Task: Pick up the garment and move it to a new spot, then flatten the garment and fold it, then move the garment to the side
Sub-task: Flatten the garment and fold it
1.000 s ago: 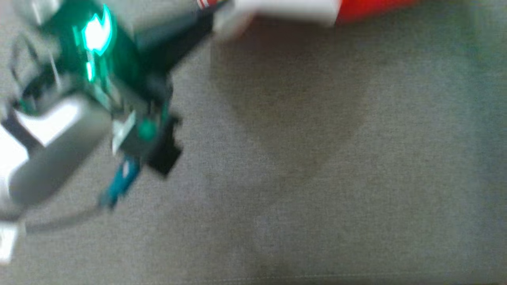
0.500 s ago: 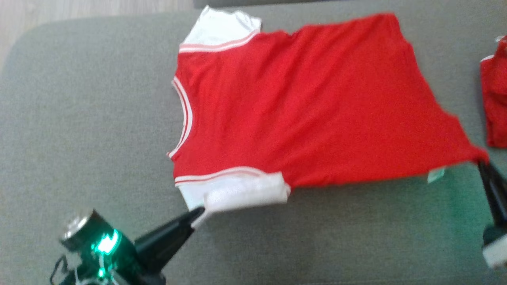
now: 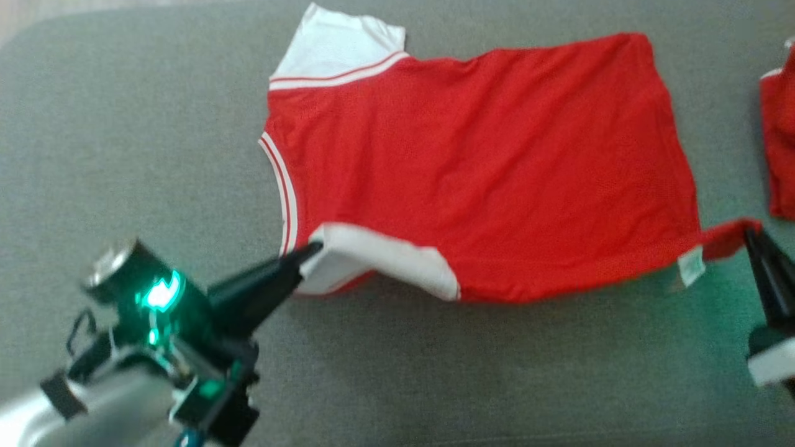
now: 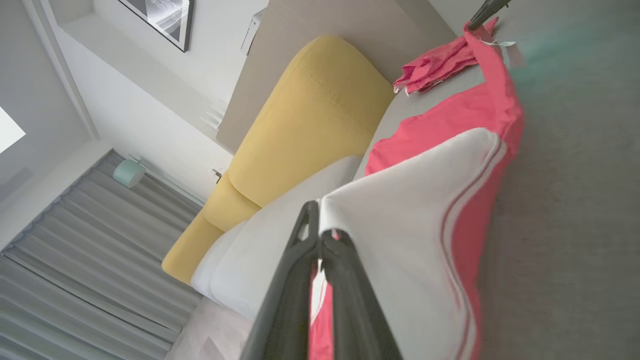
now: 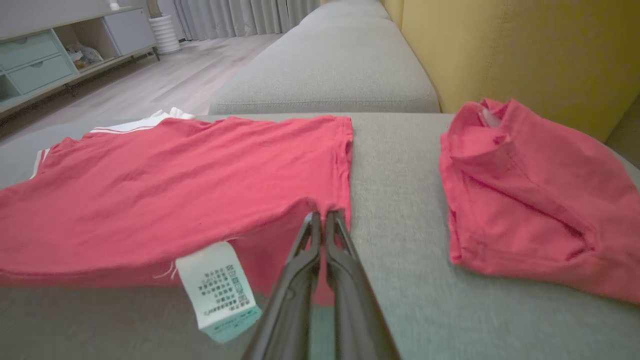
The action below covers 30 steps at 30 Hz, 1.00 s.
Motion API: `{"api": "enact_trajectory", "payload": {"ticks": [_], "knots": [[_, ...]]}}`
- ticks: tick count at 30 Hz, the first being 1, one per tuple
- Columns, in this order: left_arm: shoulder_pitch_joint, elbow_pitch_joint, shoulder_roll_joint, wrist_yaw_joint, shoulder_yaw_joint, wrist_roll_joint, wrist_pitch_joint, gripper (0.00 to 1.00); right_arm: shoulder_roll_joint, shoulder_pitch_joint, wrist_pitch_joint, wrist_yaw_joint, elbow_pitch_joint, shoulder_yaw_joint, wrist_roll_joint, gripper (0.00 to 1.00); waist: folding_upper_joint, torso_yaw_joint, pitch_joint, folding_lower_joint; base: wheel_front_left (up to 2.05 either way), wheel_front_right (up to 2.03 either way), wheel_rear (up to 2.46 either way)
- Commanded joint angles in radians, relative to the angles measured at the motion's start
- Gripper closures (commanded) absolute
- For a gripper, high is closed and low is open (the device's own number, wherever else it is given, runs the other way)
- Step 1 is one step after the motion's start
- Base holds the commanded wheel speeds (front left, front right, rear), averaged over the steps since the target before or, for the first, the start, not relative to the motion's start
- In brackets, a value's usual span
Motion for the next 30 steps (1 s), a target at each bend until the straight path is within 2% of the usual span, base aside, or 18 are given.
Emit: {"api": "enact_trajectory", "payload": {"ticks": [1, 6, 12, 15, 16, 17, 18, 19, 20, 22, 24, 25, 26, 30], "knots": [[-0.066, 0.0, 0.019, -0.011, 0.063, -0.001, 0.002, 1.0, -0.047, -0.054, -0.005, 0.007, -0.004, 0.021, 0.011, 1.0, 0.0, -0.012, 0.043, -0.0001, 0.0, 0.0, 0.0], [-0.166, 0.091, -0.012, -0.067, 0.103, -0.022, 0.002, 1.0, -0.051, -0.21, 0.001, 0.007, 0.05, 0.085, 0.022, 1.0, 0.0, -0.029, 0.114, -0.0001, 0.0, 0.0, 0.0], [-0.245, 0.172, -0.033, -0.1, 0.145, -0.038, 0.002, 1.0, -0.069, -0.383, -0.007, 0.007, 0.146, 0.164, 0.047, 1.0, 0.0, -0.041, 0.179, -0.0001, 0.0, 0.0, 0.0], [-0.248, 0.23, -0.045, -0.131, 0.154, -0.078, 0.002, 1.0, -0.064, -0.448, -0.01, 0.007, 0.192, 0.213, 0.065, 1.0, 0.0, -0.043, 0.198, -0.0001, 0.0, 0.0, 0.0], [-0.247, 0.249, -0.054, -0.145, 0.156, -0.096, 0.002, 1.0, -0.061, -0.466, -0.01, 0.007, 0.207, 0.23, 0.073, 0.73, 0.0, -0.043, 0.202, -0.0001, 0.0, 0.0, 0.0], [-0.245, 0.268, -0.063, -0.16, 0.158, -0.113, 0.002, 0.73, -0.058, -0.482, -0.011, 0.007, 0.221, 0.243, 0.08, 0.22, 0.0, -0.042, 0.204, -0.0001, 0.0, 0.0, 0.0], [-0.241, 0.289, -0.072, -0.173, 0.161, -0.133, 0.002, 0.18, -0.056, -0.497, -0.011, 0.007, 0.234, 0.255, 0.088, 0.0, 0.0, -0.041, 0.206, -0.0001, 0.0, 0.0, 0.0], [-0.235, 0.306, -0.082, -0.185, 0.164, -0.149, 0.002, 0.0, -0.053, -0.508, -0.011, 0.007, 0.246, 0.263, 0.096, 0.0, 0.0, -0.039, 0.206, -0.0001, 0.0, 0.0, 0.0], [-0.23, 0.32, -0.089, -0.19, 0.167, -0.159, 0.002, 0.0, -0.051, -0.518, -0.012, 0.007, 0.253, 0.269, 0.102, 0.0, 0.0, -0.037, 0.205, -0.0001, 0.0, 0.0, 0.0], [-0.195, 0.366, -0.106, -0.17, 0.187, -0.194, 0.002, 0.0, -0.044, -0.524, -0.012, 0.007, 0.262, 0.27, 0.105, 0.0, 0.0, -0.031, 0.192, -0.0001, 0.0, 0.0, 0.0], [-0.148, 0.401, -0.121, -0.114, 0.219, -0.239, 0.002, 0.0, -0.039, -0.512, -0.012, 0.007, 0.262, 0.268, 0.101, 0.0, 0.0, -0.029, 0.173, -0.0001, 0.0, 0.0, 0.0], [-0.148, 0.401, -0.121, -0.114, 0.219, -0.239, 0.002, 0.0, -0.039, -0.512, -0.012, 0.007, 0.262, 0.268, 0.101, 0.0, 0.0, -0.029, 0.173, -0.0001, 0.0, 0.0, 0.0], [-0.119, 0.413, -0.13, -0.083, 0.233, -0.263, 0.002, 0.0, -0.037, -0.504, -0.012, 0.007, 0.262, 0.265, 0.097, 0.0, 0.0, -0.028, 0.164, -0.0001, 0.0, 0.0, 0.0], [0.025, 0.391, -0.217, 0.013, 0.303, -0.428, 0.008, 0.0, -0.01, -0.463, -0.012, 0.007, 0.258, 0.233, 0.088, 0.0, 0.0, -0.023, 0.129, -0.0001, 0.0, 0.0, 0.0]]}}
